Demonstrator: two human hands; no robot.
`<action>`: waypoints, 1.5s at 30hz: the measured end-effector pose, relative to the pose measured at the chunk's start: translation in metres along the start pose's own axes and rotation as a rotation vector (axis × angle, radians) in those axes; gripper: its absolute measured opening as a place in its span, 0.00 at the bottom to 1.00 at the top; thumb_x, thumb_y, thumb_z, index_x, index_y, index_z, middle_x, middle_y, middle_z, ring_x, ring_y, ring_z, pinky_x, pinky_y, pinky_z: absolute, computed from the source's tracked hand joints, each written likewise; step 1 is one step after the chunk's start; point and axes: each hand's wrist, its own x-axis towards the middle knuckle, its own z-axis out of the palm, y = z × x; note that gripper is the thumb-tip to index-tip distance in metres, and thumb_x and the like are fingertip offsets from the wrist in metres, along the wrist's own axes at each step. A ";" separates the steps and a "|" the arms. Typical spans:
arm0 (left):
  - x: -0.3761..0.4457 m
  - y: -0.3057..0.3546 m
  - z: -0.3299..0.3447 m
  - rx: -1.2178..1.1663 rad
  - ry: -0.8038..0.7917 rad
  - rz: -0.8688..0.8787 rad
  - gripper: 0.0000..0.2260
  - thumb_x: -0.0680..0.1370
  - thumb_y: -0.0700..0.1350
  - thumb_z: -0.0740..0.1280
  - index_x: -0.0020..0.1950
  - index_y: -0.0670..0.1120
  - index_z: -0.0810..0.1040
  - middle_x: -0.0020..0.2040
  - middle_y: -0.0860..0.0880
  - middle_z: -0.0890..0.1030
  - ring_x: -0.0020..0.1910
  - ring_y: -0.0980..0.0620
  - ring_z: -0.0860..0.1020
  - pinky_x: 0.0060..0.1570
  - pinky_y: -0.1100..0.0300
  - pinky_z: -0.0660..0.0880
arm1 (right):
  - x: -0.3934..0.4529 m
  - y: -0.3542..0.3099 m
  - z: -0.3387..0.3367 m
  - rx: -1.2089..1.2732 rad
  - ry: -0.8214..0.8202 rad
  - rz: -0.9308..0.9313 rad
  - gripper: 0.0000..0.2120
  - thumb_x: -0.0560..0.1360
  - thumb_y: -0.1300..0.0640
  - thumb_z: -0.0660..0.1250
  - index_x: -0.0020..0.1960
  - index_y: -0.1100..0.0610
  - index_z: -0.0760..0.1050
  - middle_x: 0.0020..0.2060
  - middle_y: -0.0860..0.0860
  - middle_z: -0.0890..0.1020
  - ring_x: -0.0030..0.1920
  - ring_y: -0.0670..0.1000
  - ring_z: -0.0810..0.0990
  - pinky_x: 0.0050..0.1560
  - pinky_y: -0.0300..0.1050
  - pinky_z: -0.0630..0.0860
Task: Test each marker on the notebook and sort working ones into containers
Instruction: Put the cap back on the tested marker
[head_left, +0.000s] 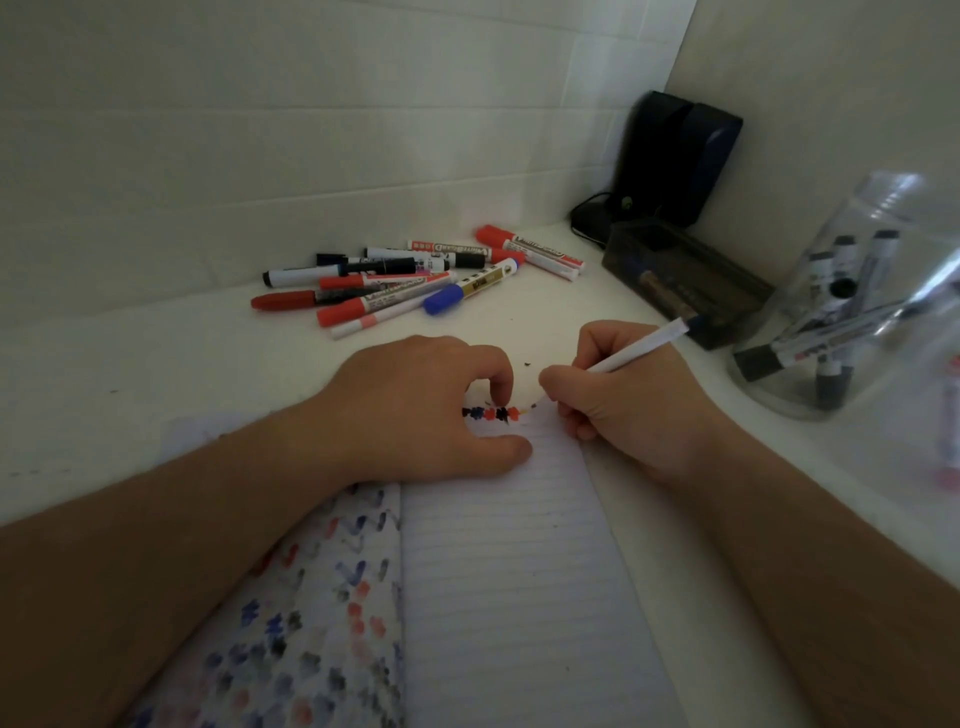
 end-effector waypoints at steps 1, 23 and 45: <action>0.000 0.000 0.000 0.002 0.003 -0.001 0.21 0.69 0.75 0.63 0.55 0.66 0.70 0.49 0.61 0.74 0.49 0.59 0.74 0.46 0.57 0.73 | 0.000 0.000 0.001 -0.010 -0.004 -0.011 0.14 0.75 0.63 0.74 0.36 0.60 0.72 0.29 0.57 0.83 0.28 0.53 0.81 0.31 0.44 0.79; 0.001 -0.013 0.006 -0.366 0.229 0.111 0.12 0.84 0.38 0.56 0.61 0.53 0.68 0.49 0.57 0.77 0.40 0.59 0.75 0.37 0.65 0.71 | 0.002 -0.002 -0.014 0.525 -0.152 -0.068 0.12 0.71 0.59 0.80 0.38 0.53 0.77 0.31 0.53 0.76 0.26 0.49 0.67 0.24 0.39 0.63; 0.001 -0.012 0.002 -0.442 0.229 0.100 0.03 0.85 0.46 0.60 0.53 0.54 0.69 0.48 0.62 0.83 0.51 0.65 0.79 0.54 0.62 0.77 | 0.006 -0.002 -0.011 0.798 -0.224 0.133 0.17 0.65 0.56 0.58 0.46 0.61 0.80 0.36 0.59 0.81 0.30 0.51 0.70 0.25 0.36 0.62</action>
